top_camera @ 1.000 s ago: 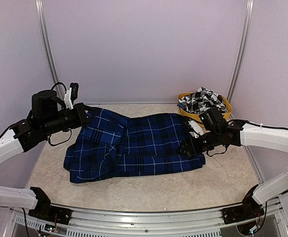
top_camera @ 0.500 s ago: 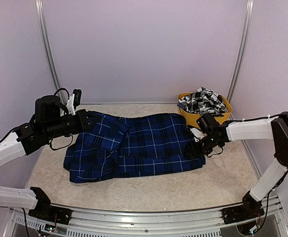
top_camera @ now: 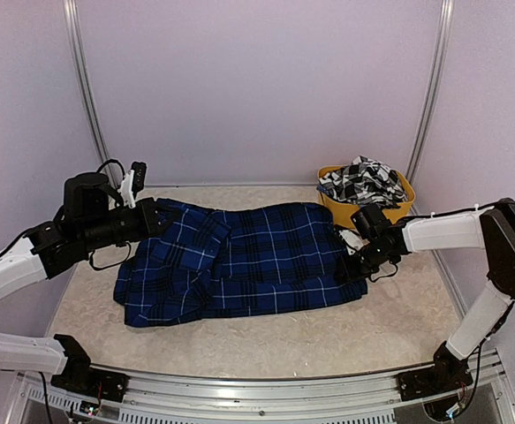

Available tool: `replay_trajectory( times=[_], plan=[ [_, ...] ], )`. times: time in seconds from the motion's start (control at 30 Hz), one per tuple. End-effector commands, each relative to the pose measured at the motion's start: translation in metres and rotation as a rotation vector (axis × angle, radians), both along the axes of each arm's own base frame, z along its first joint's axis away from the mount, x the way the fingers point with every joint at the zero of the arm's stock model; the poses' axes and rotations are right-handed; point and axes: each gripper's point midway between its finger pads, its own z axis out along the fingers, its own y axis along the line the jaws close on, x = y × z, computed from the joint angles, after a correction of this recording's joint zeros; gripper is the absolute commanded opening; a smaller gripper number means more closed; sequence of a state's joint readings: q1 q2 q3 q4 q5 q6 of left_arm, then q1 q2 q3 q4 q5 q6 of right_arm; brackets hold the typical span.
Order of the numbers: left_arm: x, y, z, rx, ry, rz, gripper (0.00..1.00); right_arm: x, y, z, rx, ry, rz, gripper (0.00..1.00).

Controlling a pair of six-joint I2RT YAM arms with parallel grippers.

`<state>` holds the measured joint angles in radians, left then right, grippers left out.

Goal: Fold and stack the long sleeve shirts
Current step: Pick up the flattened shirt from the center of the board.

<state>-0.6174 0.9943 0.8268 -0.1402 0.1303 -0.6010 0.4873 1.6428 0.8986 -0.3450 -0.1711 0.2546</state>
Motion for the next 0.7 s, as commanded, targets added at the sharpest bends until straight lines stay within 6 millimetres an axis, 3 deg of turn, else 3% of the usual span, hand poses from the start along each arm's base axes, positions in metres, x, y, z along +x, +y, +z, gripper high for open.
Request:
replay_trajectory(
  times=[0.0,0.13,0.43,0.67],
  plan=[
    [0.003,0.003,0.004,-0.002,-0.03,0.014,0.0,0.005,-0.005,0.007,0.007,-0.028,-0.017,0.21],
    [0.007,0.011,0.006,0.023,-0.037,0.054,0.0,0.006,-0.005,0.021,0.016,-0.052,-0.013,0.01],
    [0.032,0.064,0.032,0.113,-0.07,0.217,0.0,0.006,-0.012,0.057,0.009,-0.12,-0.028,0.0],
    [0.062,0.069,0.039,0.133,-0.076,0.218,0.0,0.011,-0.012,0.058,0.0,-0.132,-0.029,0.0]
  ],
)
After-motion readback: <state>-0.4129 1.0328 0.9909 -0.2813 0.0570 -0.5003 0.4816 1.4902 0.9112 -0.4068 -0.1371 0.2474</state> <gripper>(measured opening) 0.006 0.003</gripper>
